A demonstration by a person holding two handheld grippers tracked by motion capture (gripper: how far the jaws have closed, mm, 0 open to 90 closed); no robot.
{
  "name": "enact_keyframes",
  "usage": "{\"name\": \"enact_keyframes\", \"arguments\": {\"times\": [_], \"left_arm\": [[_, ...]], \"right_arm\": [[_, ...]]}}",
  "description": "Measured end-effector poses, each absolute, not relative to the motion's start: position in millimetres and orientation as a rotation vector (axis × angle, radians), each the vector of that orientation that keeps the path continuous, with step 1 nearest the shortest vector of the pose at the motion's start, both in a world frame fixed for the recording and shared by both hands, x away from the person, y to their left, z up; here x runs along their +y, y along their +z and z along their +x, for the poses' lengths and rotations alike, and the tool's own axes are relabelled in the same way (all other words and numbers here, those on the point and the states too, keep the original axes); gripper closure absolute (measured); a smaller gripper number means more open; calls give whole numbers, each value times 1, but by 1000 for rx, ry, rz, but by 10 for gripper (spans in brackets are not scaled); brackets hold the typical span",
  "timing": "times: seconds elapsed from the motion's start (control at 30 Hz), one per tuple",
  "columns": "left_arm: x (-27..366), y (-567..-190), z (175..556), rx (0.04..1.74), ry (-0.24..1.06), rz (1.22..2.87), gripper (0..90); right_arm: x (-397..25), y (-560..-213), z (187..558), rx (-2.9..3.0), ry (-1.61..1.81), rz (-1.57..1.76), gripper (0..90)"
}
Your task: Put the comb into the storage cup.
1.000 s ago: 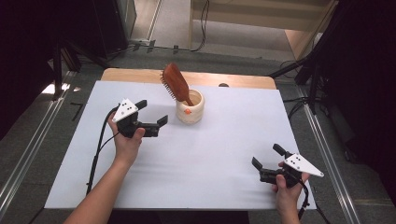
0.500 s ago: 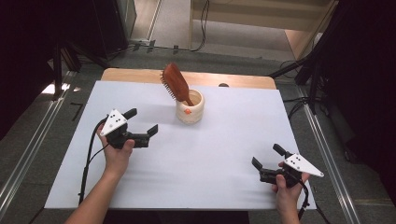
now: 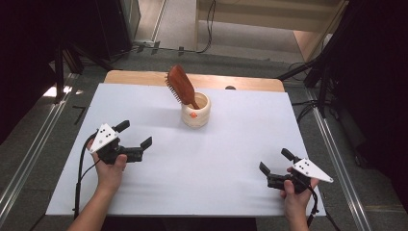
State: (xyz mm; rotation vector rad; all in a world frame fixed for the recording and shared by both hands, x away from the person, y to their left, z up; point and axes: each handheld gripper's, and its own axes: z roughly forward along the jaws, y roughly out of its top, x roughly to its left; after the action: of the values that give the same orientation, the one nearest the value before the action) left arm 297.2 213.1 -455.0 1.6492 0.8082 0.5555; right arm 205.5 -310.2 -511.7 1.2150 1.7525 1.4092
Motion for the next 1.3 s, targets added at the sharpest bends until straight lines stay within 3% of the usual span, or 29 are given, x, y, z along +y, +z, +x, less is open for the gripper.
{"name": "enact_keyframes", "arguments": {"times": [1.3], "left_arm": [[276, -479, 256, 909, 619, 1666, 0]], "right_arm": [[-310, -512, 205, 1748, 1400, 1222, 0]]}}
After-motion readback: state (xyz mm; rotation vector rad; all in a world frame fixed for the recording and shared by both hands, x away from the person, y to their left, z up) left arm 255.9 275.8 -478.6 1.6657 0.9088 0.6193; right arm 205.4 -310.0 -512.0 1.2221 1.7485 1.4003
